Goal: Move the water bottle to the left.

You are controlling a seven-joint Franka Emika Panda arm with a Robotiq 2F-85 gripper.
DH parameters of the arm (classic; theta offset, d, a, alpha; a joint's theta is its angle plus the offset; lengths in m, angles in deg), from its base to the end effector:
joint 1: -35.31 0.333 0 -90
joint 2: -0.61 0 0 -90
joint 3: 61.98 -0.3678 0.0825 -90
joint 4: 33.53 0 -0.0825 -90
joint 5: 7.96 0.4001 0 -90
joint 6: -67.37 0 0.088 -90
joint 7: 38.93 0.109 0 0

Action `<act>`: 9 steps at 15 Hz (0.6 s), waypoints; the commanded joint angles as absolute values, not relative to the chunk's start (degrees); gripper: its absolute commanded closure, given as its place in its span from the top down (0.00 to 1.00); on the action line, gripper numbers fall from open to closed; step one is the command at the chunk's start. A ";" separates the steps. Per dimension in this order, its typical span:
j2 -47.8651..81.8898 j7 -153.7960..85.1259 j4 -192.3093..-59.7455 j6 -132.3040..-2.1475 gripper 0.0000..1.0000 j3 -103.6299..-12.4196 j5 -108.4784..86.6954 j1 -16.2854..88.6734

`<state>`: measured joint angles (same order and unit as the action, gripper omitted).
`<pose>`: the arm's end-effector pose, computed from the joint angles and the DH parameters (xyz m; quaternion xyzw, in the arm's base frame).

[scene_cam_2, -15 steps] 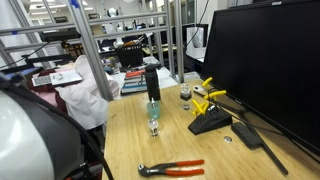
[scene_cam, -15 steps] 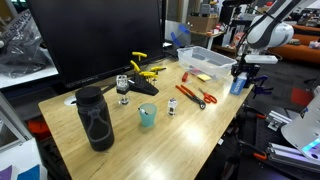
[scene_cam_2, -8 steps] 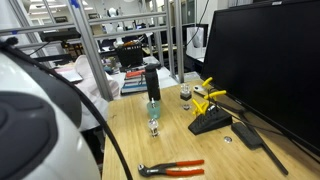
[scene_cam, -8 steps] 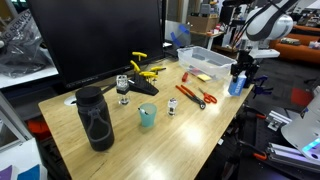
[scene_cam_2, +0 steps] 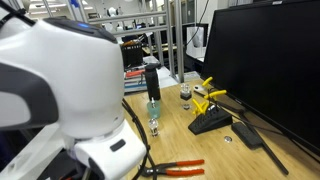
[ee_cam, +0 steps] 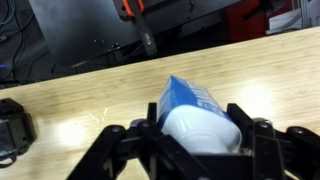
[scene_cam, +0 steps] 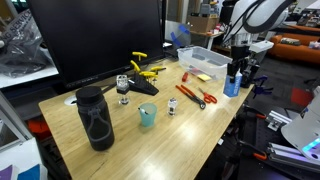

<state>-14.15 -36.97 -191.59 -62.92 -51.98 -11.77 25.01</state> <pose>0.3310 -0.1211 0.3108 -0.9800 0.1626 0.1132 0.0172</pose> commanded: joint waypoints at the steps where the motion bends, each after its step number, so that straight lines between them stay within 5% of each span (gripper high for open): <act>1: -11.77 -40.98 -185.52 -56.66 0.45 -54.63 -7.19 29.68; 9: 6.01 -44.39 -164.39 -47.64 0.45 -62.36 -5.29 37.91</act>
